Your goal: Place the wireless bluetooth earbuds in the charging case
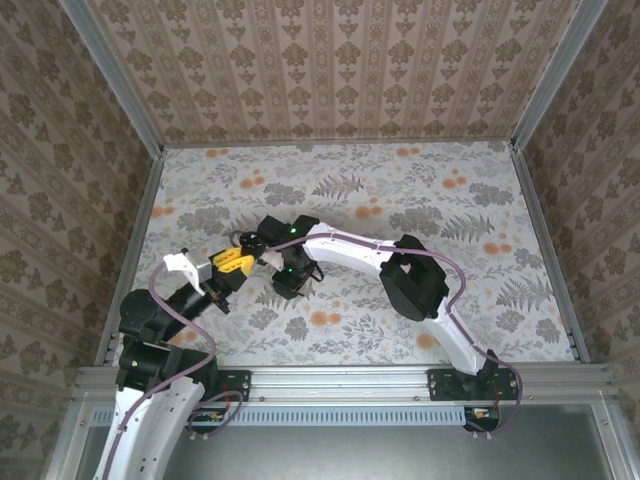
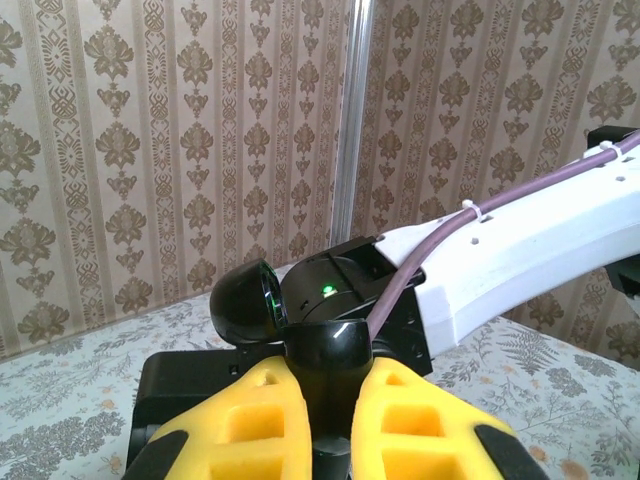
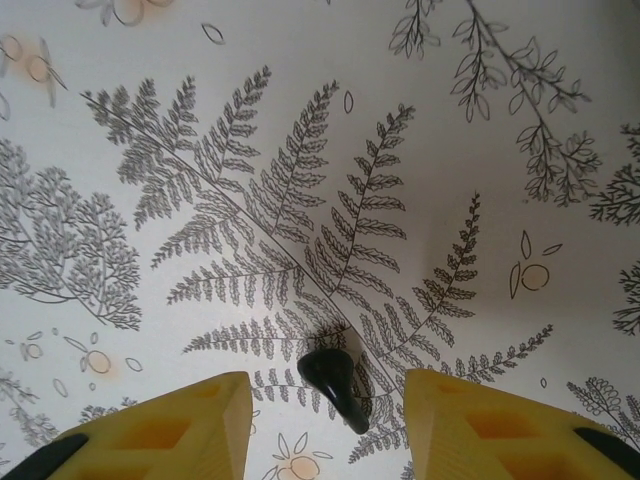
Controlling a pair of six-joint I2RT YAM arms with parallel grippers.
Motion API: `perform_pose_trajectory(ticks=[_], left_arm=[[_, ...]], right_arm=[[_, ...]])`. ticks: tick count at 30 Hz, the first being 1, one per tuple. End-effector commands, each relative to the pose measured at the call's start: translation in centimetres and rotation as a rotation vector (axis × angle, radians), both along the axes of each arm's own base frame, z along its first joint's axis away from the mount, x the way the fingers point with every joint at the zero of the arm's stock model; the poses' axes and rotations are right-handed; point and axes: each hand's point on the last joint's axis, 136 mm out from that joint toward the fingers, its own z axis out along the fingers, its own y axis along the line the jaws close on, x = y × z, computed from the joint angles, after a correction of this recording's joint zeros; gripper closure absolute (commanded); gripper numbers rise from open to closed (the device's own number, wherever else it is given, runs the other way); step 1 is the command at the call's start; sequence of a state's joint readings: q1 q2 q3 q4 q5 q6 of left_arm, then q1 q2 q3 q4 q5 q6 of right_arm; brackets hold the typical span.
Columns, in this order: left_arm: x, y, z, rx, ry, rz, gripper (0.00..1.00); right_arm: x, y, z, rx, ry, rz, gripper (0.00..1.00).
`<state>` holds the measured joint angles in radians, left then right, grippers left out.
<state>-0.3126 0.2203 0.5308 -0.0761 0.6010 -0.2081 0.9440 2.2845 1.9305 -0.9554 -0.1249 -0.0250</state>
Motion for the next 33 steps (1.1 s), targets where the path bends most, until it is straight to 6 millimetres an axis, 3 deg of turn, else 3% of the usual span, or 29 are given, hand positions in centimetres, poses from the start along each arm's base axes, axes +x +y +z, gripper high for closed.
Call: perform_pose_trajectory(ticks=[1,22,33], left_arm=[[-0.4,0.3,1.3,-0.006,-0.052,0.015,1.00],[-0.3,0.3,1.3,-0.014,-0.043,0.012,1.00],[-0.3,0.3,1.4,-0.018,-0.041,0.010,1.00]], right_arm=[[-0.5,-0.8,-0.9,-0.082,0.004,0.045,0.56],[-1.0,-1.1,-3.2,-0.207,-0.032,0.115,0.66],[-0.5,-1.9,-2.8,-0.245,-0.068,0.088,0.77]])
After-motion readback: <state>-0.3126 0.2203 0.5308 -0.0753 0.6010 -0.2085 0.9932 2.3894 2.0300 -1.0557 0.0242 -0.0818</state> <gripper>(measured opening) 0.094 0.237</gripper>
